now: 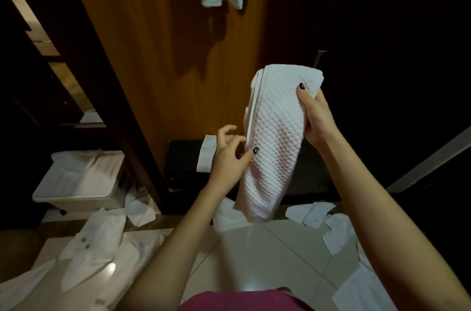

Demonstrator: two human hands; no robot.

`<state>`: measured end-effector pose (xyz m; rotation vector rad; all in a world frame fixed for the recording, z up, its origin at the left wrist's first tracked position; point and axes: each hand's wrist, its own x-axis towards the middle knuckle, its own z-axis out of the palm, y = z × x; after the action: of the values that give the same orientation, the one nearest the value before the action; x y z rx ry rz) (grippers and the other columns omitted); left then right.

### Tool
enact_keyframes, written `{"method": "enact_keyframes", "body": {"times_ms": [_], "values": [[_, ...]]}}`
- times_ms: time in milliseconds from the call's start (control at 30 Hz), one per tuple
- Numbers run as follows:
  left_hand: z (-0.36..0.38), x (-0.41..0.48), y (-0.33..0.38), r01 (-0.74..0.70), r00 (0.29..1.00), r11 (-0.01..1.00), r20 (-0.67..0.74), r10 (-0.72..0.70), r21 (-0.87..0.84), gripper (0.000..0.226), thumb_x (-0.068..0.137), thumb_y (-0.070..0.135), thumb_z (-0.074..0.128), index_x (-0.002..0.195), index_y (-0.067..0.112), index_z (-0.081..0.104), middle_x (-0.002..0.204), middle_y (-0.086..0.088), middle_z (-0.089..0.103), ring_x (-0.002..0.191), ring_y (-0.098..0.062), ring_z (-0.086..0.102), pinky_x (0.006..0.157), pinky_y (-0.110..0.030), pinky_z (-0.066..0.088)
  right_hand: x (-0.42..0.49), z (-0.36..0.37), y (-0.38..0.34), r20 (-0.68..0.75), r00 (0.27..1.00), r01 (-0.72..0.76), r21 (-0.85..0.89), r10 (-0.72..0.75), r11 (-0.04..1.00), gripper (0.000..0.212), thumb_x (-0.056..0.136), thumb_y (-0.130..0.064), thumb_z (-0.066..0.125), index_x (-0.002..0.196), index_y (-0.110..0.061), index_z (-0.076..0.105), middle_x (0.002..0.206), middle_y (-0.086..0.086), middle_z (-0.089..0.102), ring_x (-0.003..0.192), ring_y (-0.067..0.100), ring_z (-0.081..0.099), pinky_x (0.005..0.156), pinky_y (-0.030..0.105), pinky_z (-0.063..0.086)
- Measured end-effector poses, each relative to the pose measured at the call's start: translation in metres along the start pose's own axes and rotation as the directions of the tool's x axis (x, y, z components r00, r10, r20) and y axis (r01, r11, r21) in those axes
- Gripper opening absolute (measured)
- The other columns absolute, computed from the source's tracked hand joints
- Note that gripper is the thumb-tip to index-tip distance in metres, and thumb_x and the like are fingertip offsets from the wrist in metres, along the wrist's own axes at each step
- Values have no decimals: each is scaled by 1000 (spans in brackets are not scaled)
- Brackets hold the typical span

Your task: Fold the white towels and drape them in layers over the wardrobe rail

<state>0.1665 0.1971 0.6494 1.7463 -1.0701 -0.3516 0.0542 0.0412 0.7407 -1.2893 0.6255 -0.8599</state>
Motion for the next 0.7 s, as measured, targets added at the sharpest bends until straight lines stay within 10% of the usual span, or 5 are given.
{"method": "enact_keyframes", "body": {"times_ms": [167,700], "values": [[22,-12,8,72,991,982,-96,-90,-177,34,90,15,65,120,21,50,111,8,53,100,-10,56,80,-14,44,-3,-5,-3,-70,997,28,22,-26,999,37,102,-21,47,138,-13,42,127,7,62,109,16,66,79,30,57],[30,0,9,76,994,930,103,-41,-360,25,90,9,65,73,19,50,63,17,56,61,7,51,60,-9,39,-2,-14,-19,-77,996,53,30,-51,998,28,104,-18,42,132,-18,42,123,5,61,106,16,66,76,28,57]]}}
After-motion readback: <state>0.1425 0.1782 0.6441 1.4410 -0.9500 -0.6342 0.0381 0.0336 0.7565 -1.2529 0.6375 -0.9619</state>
